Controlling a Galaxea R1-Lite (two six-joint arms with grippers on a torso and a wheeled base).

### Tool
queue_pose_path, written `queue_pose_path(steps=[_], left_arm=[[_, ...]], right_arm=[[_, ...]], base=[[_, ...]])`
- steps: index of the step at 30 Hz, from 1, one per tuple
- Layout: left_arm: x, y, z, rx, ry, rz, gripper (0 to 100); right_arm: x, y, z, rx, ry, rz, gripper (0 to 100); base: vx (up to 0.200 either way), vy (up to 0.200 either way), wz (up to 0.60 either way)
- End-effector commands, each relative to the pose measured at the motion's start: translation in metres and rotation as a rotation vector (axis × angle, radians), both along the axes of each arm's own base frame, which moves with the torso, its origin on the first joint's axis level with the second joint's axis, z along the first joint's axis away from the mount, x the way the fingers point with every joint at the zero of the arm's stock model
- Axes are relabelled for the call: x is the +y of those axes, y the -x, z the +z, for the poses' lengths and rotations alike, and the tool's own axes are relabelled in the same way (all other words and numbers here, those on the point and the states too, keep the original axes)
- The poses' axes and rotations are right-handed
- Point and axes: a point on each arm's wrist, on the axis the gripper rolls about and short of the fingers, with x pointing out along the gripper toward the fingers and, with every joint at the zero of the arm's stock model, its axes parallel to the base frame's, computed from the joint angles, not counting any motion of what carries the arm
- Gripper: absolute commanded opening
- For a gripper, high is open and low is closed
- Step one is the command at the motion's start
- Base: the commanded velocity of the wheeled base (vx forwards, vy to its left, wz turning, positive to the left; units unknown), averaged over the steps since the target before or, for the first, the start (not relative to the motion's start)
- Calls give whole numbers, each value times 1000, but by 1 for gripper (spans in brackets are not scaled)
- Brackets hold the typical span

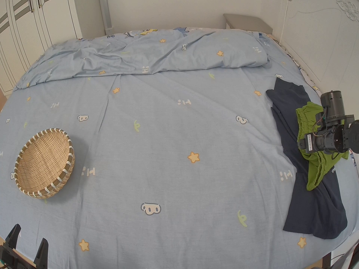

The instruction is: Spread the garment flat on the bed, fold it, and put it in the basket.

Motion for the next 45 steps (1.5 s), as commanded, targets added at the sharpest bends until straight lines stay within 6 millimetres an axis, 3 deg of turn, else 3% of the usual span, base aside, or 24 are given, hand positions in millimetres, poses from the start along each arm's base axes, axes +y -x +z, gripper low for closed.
queue_pose_path(steps=[1,7,23,24,38,43,45], left_arm=[[0,-1,-5,10,0,0,100],[0,-1,-5,10,0,0,100],[0,-1,-5,10,0,0,100],[0,-1,-5,10,0,0,100],[0,-1,-5,10,0,0,100],[0,-1,-5,10,0,0,100],[0,-1,-5,10,0,0,100]], right_arm=[[6,-18,-25,54,13,6,100],[14,-30,-35,65,21,15,100],[10,-64,-50,49,47,-52,100],[10,-64,-50,49,47,-52,0],[6,-82,-57,50,49,-74,0],[6,-81,-50,29,46,-75,0],[5,-75,-32,-5,39,-71,0]], base=[[0,0,0],[0,0,0],[0,0,0],[0,0,0],[0,0,0],[0,0,0],[0,0,0]])
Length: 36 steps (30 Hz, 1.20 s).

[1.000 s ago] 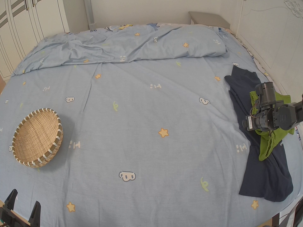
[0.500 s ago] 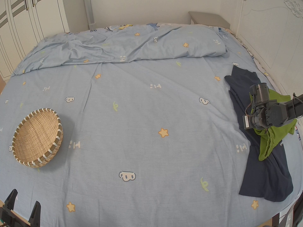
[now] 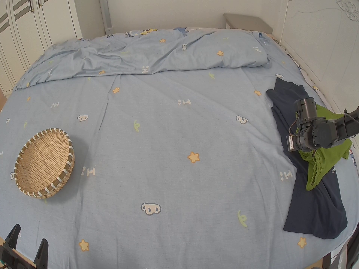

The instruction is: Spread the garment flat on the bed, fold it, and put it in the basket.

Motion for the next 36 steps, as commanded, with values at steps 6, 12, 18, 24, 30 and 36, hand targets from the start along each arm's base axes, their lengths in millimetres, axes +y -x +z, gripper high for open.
queue_pose_path(steps=[6,12,18,24,30,36], left_arm=[[0,-1,-5,10,0,0,100],[0,-1,-5,10,0,0,100],[0,-1,-5,10,0,0,100],[0,-1,-5,10,0,0,100],[0,-1,-5,10,0,0,100],[0,-1,-5,10,0,0,100]], right_arm=[[2,32,73,-100,-45,11,0],[18,64,117,-133,-216,65,0],[43,83,136,-60,-415,126,0],[67,92,130,46,-522,208,0],[103,105,131,86,-596,322,0],[139,125,151,96,-820,514,0]], base=[[0,0,0],[0,0,0],[0,0,0],[0,0,0],[0,0,0],[0,0,0]])
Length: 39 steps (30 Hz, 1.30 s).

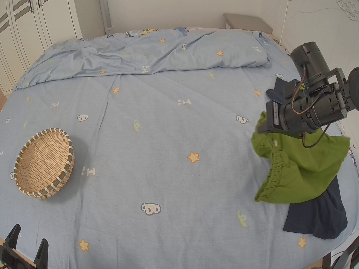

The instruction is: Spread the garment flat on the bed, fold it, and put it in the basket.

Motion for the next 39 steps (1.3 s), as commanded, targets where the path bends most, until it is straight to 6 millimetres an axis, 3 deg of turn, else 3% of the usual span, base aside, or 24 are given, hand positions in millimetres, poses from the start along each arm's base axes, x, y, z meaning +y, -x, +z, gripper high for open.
queue_pose_path(steps=[1,5,12,14,21,26,29,33,34,39], left_arm=[[0,-1,-5,10,0,0,100],[0,-1,-5,10,0,0,100],[0,-1,-5,10,0,0,100],[0,-1,-5,10,0,0,100],[0,-1,-5,10,0,0,100],[0,-1,-5,10,0,0,100],[0,-1,-5,10,0,0,100],[0,-1,-5,10,0,0,100],[0,-1,-5,10,0,0,100],[0,-1,-5,10,0,0,100]], right_arm=[[30,21,19,-27,-168,147,0],[41,29,31,-77,-240,215,0],[59,34,25,-67,-231,261,0],[78,30,13,-46,-215,287,0],[111,28,12,-93,-265,358,0],[133,12,9,-117,-304,366,0],[154,-5,-12,-89,-283,363,0],[164,-14,-30,-64,-262,361,0],[166,-16,-33,-58,-255,358,100],[172,-15,-43,-40,-227,372,100]], base=[[0,0,0],[0,0,0],[0,0,0],[0,0,0],[0,0,0],[0,0,0],[0,0,0],[0,0,0],[0,0,0],[0,0,0]])
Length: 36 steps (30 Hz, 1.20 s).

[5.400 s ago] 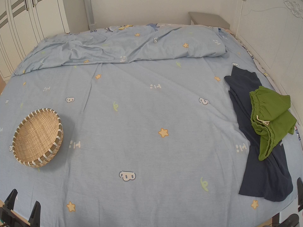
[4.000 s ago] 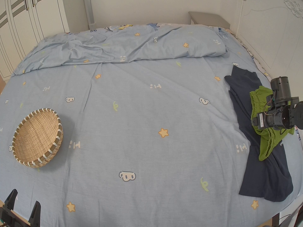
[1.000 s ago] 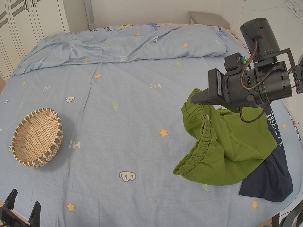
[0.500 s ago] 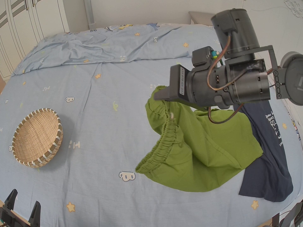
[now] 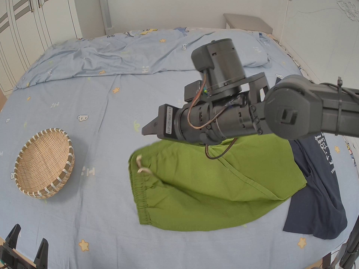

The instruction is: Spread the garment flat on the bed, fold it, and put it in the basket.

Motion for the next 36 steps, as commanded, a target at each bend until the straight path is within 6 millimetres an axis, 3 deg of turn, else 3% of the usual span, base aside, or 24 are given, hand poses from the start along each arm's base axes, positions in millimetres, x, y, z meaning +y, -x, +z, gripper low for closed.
queue_pose_path(steps=[1,6,11,12,13,15,17,18,19,20,21,22,23,26,27,28,30,31,32,33,35,36], left_arm=[[0,-1,-5,10,0,-1,100],[0,-1,-5,10,0,-1,100],[0,-1,-5,10,-13,-12,100],[0,-1,-5,8,-30,-16,100],[0,-1,-5,8,-30,-16,100],[0,-1,-5,8,-38,-18,100],[0,-1,-4,5,-38,-21,100],[0,0,1,-26,-35,-13,100],[0,2,8,-56,-23,-14,100],[0,14,45,-207,26,-42,100],[0,23,65,-264,78,-68,100],[0,24,67,-270,87,-72,100],[-1,22,94,-197,178,-170,100],[-2,12,105,-99,179,-266,100],[-5,-5,115,11,194,-385,100],[-5,-5,115,11,194,-385,100],[-12,-52,125,221,266,-493,100],[-14,-65,126,268,293,-505,100],[-14,-65,126,268,293,-505,100],[-18,-98,123,367,341,-526,100],[-22,-119,117,431,357,-550,100],[-27,-142,107,499,372,-575,100]], right_arm=[[11,-5,-20,29,37,8,100],[8,-9,-29,54,57,-6,100],[-17,-5,-20,65,63,-43,100],[-60,8,3,51,32,-85,100],[-60,8,3,51,32,-85,100],[-107,28,14,53,11,-118,100],[-130,39,17,54,-8,-129,100],[-151,51,17,59,-34,-131,100],[-156,54,17,60,-41,-132,100],[-172,62,15,59,-62,-141,100],[-179,66,14,55,-73,-147,100],[-180,67,13,56,-74,-147,100],[-193,74,7,40,-91,-175,100],[-202,76,3,27,-103,-204,100],[-210,76,-7,12,-104,-241,100],[-210,76,-7,12,-104,-241,100],[-223,74,-18,5,-100,-294,100],[-226,73,-20,2,-98,-308,100],[-226,73,-20,2,-98,-308,100],[-231,70,-22,3,-92,-337,100],[-234,70,-23,6,-92,-349,100],[-238,69,-26,13,-87,-365,100]], base=[[0,0,0],[0,0,0],[0,0,0],[0,0,0],[0,0,0],[0,0,0],[0,0,0],[0,0,0],[0,0,0],[0,0,0],[0,0,0],[0,0,0],[0,0,0],[0,0,0],[0,0,0],[0,0,0],[0,0,0],[0,0,0],[0,0,0],[0,0,0],[0,0,0],[0,0,0]])
